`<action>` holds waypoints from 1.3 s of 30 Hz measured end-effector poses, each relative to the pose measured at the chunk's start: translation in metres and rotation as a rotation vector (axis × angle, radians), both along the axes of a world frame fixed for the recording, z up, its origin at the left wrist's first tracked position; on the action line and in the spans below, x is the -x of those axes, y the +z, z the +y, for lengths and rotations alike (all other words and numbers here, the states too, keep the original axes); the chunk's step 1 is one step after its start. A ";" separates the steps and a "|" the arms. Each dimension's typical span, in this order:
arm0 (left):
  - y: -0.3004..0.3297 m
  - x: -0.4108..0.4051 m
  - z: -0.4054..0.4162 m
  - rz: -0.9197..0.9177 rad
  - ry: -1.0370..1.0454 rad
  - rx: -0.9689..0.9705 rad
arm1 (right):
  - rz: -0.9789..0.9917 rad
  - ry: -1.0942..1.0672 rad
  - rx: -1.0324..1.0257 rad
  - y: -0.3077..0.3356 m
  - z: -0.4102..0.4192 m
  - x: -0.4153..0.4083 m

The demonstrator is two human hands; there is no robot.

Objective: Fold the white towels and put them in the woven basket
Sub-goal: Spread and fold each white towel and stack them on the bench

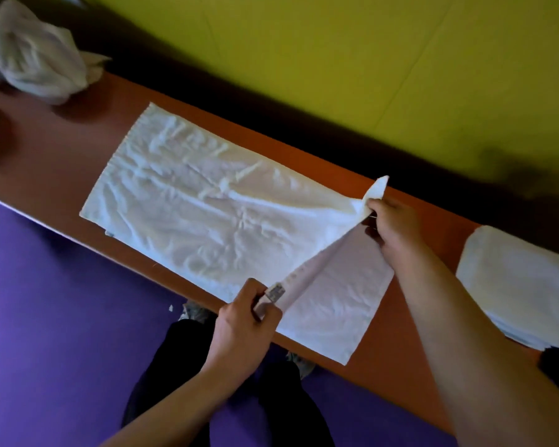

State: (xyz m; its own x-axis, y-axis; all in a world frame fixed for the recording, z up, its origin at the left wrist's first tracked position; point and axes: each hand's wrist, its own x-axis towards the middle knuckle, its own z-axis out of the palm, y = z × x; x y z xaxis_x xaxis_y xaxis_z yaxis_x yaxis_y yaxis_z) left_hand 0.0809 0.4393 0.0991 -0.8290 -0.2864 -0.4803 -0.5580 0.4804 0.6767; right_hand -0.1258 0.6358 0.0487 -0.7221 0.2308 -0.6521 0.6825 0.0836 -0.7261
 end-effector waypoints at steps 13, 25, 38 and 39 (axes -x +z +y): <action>0.008 0.015 -0.199 0.015 0.373 -0.016 | 0.123 0.109 0.065 0.045 -0.261 0.044; -0.027 0.057 -0.379 -0.072 0.427 -0.076 | 0.196 0.116 -0.015 0.020 -0.452 0.080; -0.120 0.084 -0.464 -0.292 0.303 0.107 | 0.193 0.216 -0.184 -0.039 -0.498 0.076; -0.124 0.085 -0.464 -0.305 0.280 0.124 | 0.189 0.211 -0.225 -0.042 -0.487 0.065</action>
